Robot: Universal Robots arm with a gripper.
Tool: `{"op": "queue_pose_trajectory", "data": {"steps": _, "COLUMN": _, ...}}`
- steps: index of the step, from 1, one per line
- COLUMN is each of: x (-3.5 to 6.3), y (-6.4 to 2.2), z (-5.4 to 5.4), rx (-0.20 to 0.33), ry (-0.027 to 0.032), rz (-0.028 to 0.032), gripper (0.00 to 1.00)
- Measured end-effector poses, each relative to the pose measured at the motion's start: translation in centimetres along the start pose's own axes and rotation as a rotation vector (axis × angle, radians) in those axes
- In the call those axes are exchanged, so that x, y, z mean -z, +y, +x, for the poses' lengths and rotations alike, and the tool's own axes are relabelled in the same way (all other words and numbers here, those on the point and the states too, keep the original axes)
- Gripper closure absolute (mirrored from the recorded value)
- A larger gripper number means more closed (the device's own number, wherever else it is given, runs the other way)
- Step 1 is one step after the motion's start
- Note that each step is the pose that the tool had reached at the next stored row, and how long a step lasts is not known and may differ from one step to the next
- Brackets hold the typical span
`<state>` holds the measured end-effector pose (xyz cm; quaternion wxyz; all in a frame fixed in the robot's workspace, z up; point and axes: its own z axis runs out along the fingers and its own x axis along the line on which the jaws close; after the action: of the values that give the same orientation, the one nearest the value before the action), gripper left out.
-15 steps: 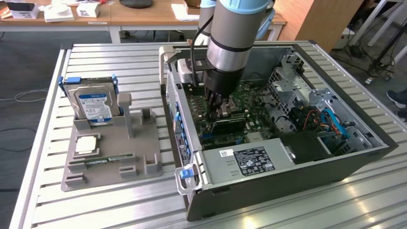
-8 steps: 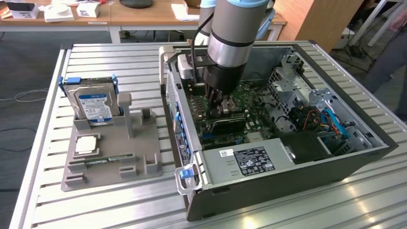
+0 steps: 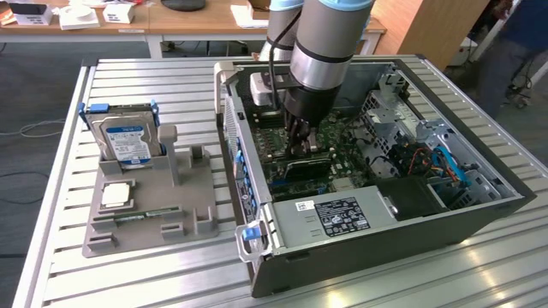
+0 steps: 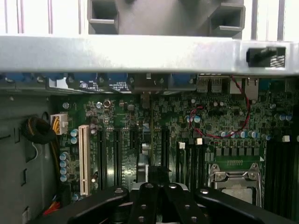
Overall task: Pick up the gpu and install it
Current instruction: 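Press down on the gpu until it lock into place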
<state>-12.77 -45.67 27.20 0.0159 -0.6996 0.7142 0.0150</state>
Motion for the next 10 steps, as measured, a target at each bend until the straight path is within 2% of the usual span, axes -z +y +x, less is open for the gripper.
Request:
{"op": "queue_pose_trajectory", "data": {"steps": 4, "x": 0.00, "y": -1.05, "z": -0.02, "rx": 0.000, "ry": 0.0001, "rz": 0.0000, "gripper": 0.89}}
{"op": "queue_pose_trajectory", "data": {"steps": 10, "x": -0.14, "y": -1.17, "z": -0.03, "rx": 0.000, "ry": -0.0003, "rz": 0.0001, "gripper": 0.89}}
